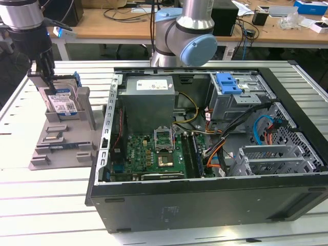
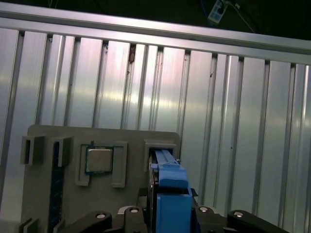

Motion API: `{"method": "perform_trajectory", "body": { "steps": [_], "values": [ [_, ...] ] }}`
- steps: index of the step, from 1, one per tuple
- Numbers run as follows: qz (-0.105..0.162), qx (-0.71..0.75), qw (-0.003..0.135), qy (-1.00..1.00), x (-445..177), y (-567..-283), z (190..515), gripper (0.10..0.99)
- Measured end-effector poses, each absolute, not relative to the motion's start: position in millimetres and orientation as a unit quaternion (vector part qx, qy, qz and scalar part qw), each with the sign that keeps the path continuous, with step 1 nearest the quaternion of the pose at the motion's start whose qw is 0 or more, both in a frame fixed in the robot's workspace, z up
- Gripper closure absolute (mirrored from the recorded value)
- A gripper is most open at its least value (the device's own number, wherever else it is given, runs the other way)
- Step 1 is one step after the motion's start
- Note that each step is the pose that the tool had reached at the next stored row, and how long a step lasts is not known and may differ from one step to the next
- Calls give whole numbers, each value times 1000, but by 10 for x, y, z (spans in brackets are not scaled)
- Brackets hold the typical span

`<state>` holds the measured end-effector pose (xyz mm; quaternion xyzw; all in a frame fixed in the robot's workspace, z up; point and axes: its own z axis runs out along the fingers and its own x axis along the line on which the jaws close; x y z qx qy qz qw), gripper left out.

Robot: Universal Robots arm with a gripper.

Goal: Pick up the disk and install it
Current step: 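Pick up the disk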

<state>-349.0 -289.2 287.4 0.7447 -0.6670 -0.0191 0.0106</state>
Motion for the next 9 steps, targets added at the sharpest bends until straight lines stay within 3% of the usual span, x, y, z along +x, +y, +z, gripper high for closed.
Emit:
{"method": "perform_trajectory", "body": {
  "steps": [9],
  "values": [
    [-19,745,11,-667,-3490,-2892,2871,714]
  ]
}}
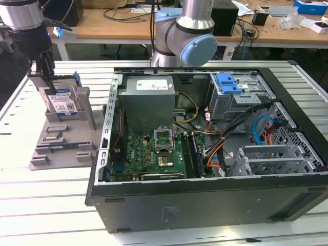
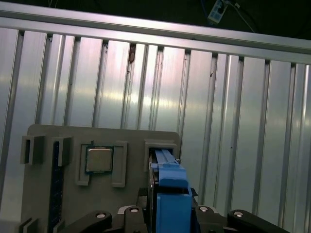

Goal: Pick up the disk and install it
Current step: 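Pick up the disk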

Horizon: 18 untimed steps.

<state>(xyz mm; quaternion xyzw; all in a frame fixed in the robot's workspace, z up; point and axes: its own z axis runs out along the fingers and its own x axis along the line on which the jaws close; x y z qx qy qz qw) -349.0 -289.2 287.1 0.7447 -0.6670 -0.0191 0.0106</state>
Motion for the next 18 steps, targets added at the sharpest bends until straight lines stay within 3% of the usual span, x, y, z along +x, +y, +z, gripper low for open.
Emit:
{"method": "perform_trajectory", "body": {
  "steps": [18],
  "values": [
    [-19,745,11,-667,-3488,-2891,2978,714]
  ]
}}
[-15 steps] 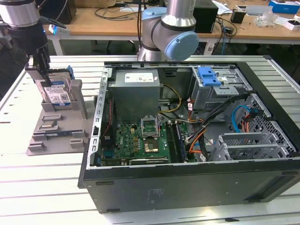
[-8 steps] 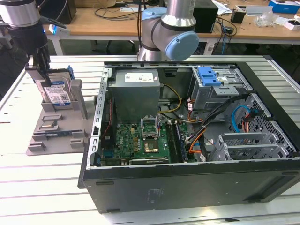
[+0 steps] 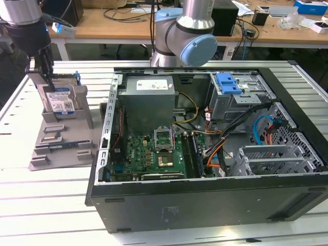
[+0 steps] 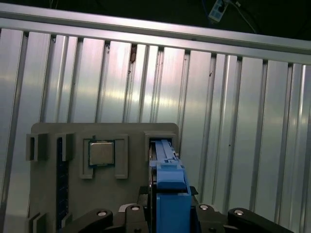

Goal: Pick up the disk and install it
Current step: 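Pick up the disk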

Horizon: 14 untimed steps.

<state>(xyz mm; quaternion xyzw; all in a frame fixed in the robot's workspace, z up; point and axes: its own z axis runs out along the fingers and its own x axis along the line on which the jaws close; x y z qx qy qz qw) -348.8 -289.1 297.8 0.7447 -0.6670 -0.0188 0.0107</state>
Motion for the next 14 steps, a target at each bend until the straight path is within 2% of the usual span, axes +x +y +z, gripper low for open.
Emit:
{"method": "perform_trajectory", "body": {
  "steps": [14],
  "values": [
    [-19,745,11,-667,-3488,-2891,3112,714]
  ]
}}
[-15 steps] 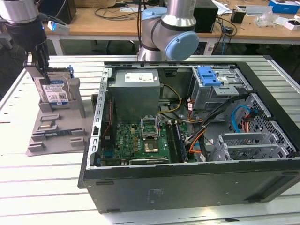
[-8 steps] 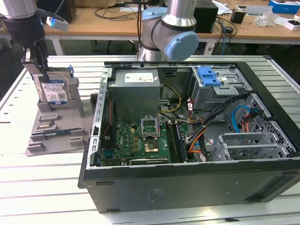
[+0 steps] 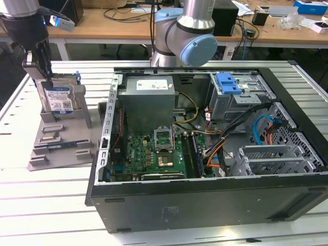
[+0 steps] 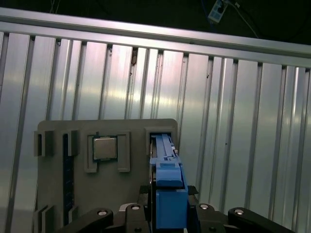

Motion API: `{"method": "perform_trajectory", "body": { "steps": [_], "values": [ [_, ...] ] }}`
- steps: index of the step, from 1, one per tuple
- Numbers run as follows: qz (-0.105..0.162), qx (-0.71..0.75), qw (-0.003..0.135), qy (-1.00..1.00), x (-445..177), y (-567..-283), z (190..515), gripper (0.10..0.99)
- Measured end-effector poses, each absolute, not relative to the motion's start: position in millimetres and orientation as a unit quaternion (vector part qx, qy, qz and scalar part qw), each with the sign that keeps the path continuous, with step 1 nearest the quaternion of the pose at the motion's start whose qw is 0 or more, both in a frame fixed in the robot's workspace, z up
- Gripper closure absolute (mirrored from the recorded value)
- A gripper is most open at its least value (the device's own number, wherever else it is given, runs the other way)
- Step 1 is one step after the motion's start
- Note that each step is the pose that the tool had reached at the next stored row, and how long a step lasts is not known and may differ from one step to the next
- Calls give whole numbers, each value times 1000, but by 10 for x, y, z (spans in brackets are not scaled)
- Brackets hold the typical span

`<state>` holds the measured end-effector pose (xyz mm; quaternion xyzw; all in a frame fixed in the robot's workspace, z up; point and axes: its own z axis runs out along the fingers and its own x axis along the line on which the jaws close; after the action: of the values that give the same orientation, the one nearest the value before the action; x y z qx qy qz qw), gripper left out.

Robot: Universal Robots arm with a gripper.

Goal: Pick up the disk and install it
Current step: 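Pick up the disk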

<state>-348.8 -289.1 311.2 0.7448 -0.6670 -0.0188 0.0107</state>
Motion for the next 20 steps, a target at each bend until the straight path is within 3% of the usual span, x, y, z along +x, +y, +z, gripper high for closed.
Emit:
{"method": "perform_trajectory", "body": {
  "steps": [4,5,20],
  "values": [
    [-19,745,11,-667,-3488,-2891,3114,698],
    [-19,745,11,-667,-3488,-2891,3113,635],
    [-19,751,11,-660,-3566,-2891,2951,635]
  ]
}}
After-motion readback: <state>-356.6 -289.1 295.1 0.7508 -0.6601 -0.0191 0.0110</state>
